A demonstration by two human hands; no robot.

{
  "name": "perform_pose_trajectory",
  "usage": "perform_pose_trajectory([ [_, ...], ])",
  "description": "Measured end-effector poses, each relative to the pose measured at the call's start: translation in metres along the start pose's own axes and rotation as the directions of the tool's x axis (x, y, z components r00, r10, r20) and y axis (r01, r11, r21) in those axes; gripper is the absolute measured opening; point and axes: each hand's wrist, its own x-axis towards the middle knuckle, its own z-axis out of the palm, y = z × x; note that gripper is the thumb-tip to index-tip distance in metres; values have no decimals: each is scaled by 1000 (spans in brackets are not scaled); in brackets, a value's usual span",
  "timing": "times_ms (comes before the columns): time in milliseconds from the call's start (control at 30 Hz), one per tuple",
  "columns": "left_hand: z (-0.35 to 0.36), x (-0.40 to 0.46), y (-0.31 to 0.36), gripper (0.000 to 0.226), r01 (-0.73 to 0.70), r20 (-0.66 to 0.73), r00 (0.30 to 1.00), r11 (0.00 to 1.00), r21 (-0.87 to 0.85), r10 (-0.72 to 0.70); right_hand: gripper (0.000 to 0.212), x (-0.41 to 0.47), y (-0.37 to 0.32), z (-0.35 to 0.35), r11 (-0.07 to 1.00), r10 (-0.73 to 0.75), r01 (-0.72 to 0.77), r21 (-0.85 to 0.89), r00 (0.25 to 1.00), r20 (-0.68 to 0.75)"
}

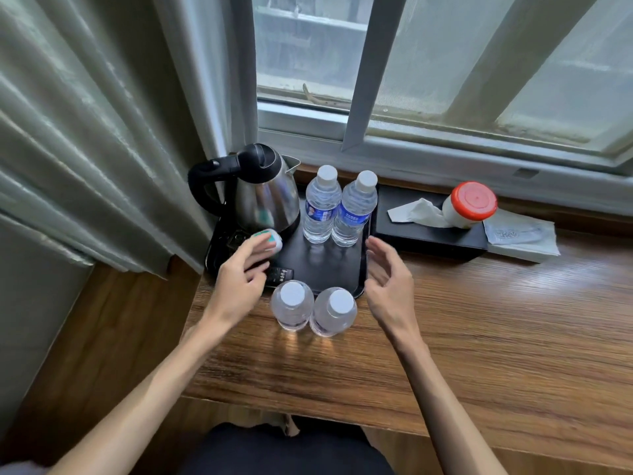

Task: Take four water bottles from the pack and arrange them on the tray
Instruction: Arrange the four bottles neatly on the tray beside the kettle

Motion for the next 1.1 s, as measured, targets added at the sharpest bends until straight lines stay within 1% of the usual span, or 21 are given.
perform_pose_trajectory([
  [100, -5, -22, -17, 84, 50, 128, 991, 999, -19, -47, 85, -19, 11, 1, 998, 20, -13, -67, 995, 97],
  [233, -2, -34, -26, 97, 48, 322, 945, 998, 33, -56, 91, -37, 29, 5, 986, 97, -58, -158, 964, 247],
  [300, 4, -34, -27, 104, 14, 368, 929, 998, 67, -38, 96, -45, 33, 9, 984, 131, -81, -162, 937, 324],
  [333, 8, -34, -27, 105, -12, 368, 930, 996, 83, -20, 96, -49, 33, 12, 986, 128, -80, -148, 929, 348],
  [400, 16, -34, -26, 98, -52, 318, 948, 994, 100, 17, 90, -55, 30, 19, 990, 97, -53, -131, 931, 352],
  [533, 27, -38, -30, 76, -59, 170, 985, 991, 119, 38, 69, -61, 29, 26, 994, 64, -35, -102, 954, 292],
  [667, 31, -46, -31, 69, -69, 93, 994, 990, 119, 58, 73, -66, 31, 27, 993, 66, -41, -111, 970, 236],
  [767, 33, -51, -26, 64, -83, 59, 995, 992, 92, 78, 70, -69, 29, 29, 997, 46, -34, -73, 984, 173],
  [933, 32, -56, -23, 66, -94, 33, 995, 990, 105, 91, 69, -75, 24, 28, 997, 3, 6, -77, 993, 116],
  [1100, 31, -59, -5, 65, -147, 0, 989, 984, 96, 148, 73, -75, 14, 19, 994, -59, 64, -85, 996, 70],
])
